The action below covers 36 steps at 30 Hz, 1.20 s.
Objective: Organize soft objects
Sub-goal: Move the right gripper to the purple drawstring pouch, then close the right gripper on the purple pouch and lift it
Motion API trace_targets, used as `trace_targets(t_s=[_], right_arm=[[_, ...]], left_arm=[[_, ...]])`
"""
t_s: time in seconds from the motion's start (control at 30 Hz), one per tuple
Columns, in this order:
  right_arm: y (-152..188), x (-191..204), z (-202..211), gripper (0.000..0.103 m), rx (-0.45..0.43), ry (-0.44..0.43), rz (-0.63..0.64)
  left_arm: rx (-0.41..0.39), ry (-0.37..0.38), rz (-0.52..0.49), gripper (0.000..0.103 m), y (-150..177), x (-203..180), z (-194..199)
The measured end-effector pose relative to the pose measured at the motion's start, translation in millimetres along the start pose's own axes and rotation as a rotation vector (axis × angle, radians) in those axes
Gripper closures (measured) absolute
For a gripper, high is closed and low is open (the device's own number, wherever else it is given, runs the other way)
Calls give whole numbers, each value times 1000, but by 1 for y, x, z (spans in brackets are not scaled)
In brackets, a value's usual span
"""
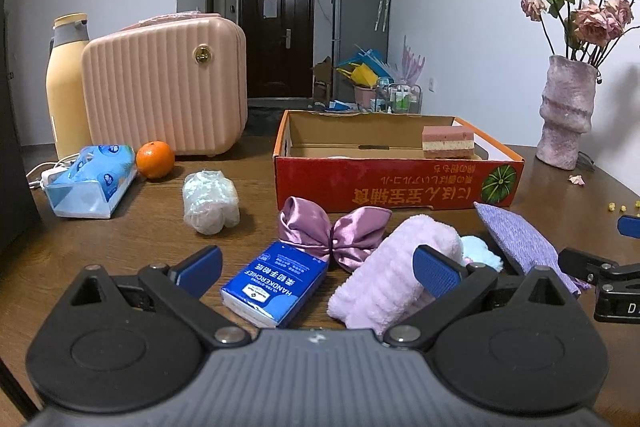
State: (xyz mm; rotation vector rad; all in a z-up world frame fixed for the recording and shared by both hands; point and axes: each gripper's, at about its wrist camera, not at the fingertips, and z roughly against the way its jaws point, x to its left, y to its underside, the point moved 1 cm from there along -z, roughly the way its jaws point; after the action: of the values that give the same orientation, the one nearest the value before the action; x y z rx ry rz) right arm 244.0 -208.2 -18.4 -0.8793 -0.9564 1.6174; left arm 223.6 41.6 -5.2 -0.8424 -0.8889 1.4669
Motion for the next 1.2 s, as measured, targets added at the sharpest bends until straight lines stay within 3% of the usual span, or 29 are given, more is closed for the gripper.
trace_targets(t_s=[0.53, 0.9, 1.0, 1.2], right_arm=[[6, 0, -12, 0, 36, -25, -17], [7, 5, -46, 1, 121, -52, -9], [6, 4, -60, 7, 152, -46, -6], [8, -3, -78, 33, 225, -77, -53]], left_arm=[[12, -11, 8, 0, 1, 1, -4], [35, -20, 6, 0, 3, 1, -11], [40, -21, 4, 0, 3, 0, -12], [46, -23, 1, 0, 4, -1, -14]])
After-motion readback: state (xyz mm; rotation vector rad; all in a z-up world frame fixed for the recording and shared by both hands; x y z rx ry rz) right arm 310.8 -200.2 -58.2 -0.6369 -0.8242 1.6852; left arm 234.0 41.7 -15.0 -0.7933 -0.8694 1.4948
